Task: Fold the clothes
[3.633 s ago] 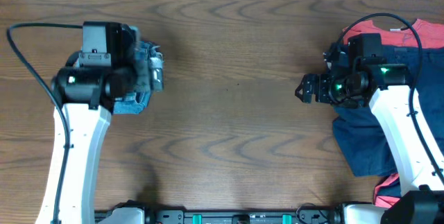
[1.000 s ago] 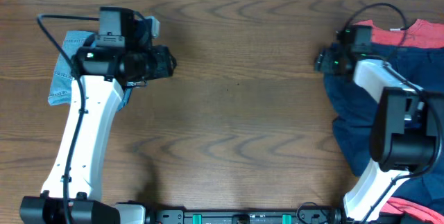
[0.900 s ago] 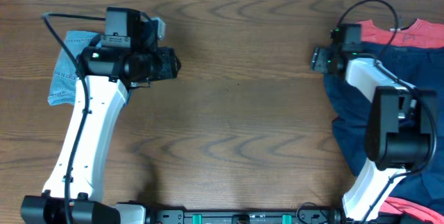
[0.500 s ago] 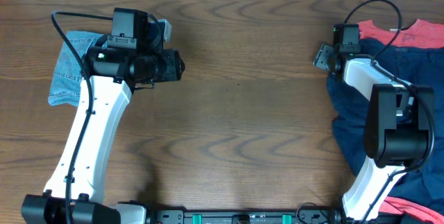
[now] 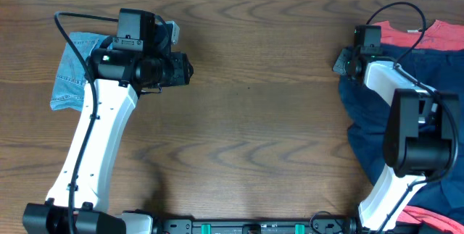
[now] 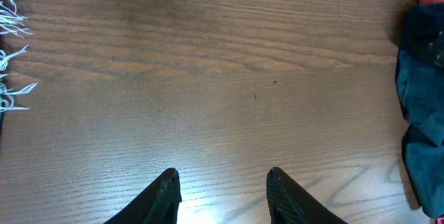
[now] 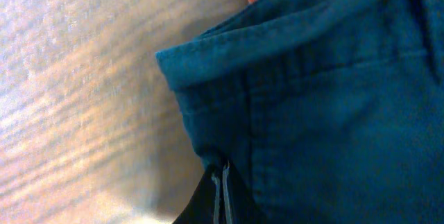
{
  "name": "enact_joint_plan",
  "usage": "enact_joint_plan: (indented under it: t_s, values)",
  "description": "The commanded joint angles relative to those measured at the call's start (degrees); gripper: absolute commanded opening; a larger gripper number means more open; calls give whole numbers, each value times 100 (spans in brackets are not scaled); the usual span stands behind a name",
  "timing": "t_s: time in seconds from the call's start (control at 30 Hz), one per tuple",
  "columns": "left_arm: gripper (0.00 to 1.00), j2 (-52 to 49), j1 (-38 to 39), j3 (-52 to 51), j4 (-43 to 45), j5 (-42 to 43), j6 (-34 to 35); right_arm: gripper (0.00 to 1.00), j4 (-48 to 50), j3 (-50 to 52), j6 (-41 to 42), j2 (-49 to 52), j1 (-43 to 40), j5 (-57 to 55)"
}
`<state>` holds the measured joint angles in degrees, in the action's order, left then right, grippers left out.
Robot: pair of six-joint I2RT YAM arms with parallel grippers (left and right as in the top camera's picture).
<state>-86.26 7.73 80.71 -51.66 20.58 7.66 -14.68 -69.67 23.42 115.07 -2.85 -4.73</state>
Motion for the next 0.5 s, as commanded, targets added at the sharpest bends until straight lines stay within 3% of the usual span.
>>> enact_joint_plan:
  t_s: [0.0, 0.47]
  values:
    - [42, -33, 13, 15, -20, -70, -55, 1, -153, -9, -118, -706, -234, 9]
    - [42, -33, 13, 15, -20, -72, -55, 1, -815, -9, -1344, -2575, -1261, 376]
